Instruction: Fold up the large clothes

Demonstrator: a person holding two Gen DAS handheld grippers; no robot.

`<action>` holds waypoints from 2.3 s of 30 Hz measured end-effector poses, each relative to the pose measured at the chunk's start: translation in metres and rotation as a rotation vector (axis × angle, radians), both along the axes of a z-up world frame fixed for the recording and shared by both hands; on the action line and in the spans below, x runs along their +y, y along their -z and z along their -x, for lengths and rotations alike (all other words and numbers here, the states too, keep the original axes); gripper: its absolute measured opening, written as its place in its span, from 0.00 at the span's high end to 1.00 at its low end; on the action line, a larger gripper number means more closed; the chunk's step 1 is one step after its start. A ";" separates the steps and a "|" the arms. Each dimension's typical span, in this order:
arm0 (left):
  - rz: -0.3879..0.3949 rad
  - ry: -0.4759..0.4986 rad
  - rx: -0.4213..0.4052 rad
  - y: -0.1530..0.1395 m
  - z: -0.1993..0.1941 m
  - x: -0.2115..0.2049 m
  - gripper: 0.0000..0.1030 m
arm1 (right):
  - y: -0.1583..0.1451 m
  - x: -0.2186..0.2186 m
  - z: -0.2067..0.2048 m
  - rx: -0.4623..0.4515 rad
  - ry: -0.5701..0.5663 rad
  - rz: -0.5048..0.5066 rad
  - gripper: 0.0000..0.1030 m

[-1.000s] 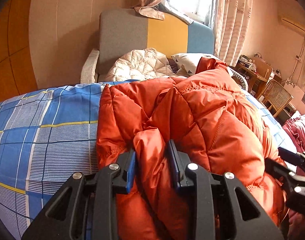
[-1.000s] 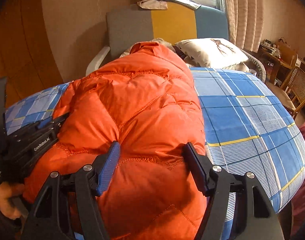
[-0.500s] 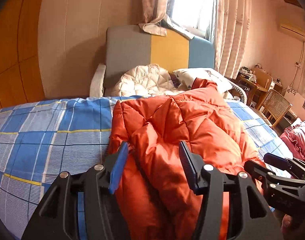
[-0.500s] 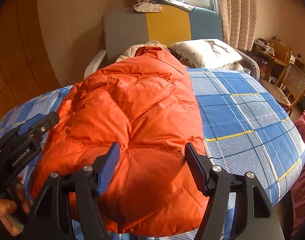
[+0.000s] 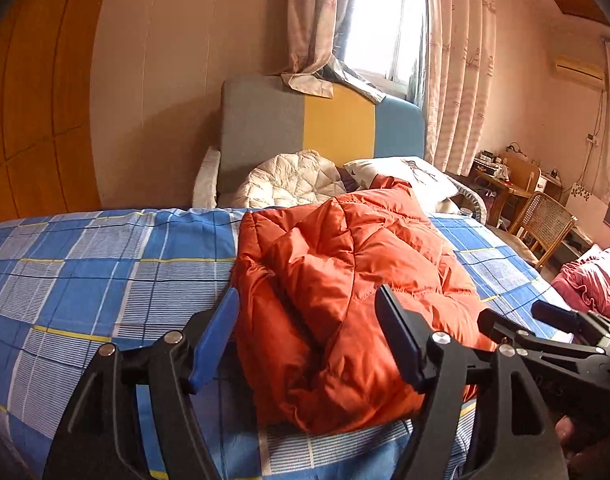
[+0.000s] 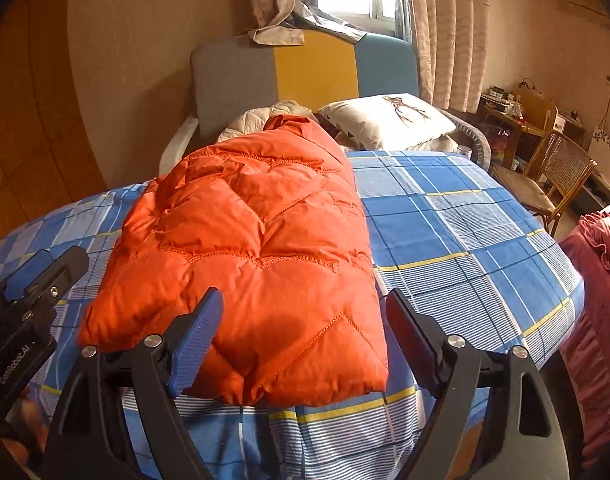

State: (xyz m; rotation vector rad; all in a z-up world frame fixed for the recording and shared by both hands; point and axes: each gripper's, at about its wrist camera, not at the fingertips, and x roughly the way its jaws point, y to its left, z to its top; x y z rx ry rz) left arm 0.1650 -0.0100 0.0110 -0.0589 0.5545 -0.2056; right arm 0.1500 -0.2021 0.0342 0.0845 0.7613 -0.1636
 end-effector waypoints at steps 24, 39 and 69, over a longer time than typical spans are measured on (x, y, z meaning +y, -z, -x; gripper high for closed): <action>-0.059 -0.066 -0.051 -0.007 0.059 0.009 0.02 | -0.020 0.004 0.055 -0.065 0.081 0.073 0.03; -0.055 -0.098 0.025 0.006 0.056 0.018 0.02 | -0.023 0.016 0.053 -0.070 0.052 0.098 0.03; -0.050 -0.157 -0.017 0.000 0.066 0.030 0.02 | -0.029 0.022 0.056 -0.101 0.032 0.118 0.03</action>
